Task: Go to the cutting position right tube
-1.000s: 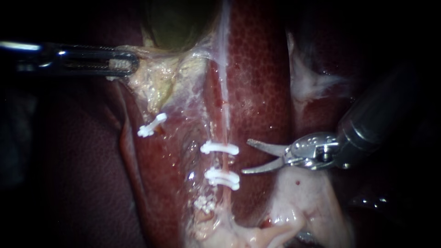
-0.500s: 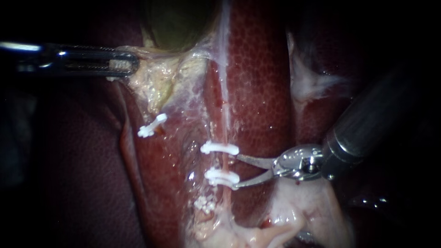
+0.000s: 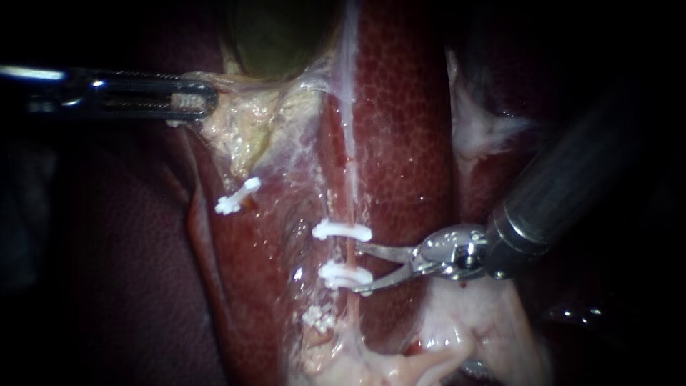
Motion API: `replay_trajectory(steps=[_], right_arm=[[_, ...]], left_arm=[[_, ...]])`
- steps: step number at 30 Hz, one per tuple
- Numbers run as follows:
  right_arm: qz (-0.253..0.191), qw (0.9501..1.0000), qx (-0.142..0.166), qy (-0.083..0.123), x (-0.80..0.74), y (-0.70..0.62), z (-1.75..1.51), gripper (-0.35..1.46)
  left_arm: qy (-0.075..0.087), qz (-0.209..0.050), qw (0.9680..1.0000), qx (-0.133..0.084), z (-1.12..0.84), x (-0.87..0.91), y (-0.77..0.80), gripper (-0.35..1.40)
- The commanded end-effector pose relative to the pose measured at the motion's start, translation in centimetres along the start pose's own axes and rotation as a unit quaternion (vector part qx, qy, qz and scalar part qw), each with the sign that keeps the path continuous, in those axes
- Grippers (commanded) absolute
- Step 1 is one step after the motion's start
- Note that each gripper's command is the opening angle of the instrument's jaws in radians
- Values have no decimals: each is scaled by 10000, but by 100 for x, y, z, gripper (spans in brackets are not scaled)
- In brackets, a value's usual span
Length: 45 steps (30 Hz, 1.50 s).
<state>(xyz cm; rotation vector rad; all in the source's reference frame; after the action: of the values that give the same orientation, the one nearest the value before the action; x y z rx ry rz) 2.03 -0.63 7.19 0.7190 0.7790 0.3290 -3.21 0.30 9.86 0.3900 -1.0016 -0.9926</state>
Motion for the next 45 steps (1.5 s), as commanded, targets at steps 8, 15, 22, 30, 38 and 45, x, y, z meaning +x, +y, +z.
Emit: replay_trajectory(steps=[8, 15, 22, 30, 38, 45], right_arm=[[35, 10000, 30, -6, 0, 5, 12, 128], [6, 9995, 248, 191, 5, 10, 14, 128], [-161, 9955, 801, 488, 10, 14, 12, 128], [-210, 9895, 1270, 661, 23, 13, 20, 128], [-236, 9865, 1472, 673, 32, 14, 30, 126], [-247, 9850, 1574, 663, 36, 13, 38, 124]], left_arm=[[-2, -3, 10000, -7, 0, 0, -1, -35], [-2, -4, 10000, -8, 0, 0, -1, -35], [-2, -3, 10000, -9, 0, 0, -1, -35], [-2, -3, 10000, -9, 0, 0, -1, -35], [-3, -3, 10000, -10, 0, 0, -1, -35], [-5, -3, 10000, -15, 2, 1, -2, -35]])
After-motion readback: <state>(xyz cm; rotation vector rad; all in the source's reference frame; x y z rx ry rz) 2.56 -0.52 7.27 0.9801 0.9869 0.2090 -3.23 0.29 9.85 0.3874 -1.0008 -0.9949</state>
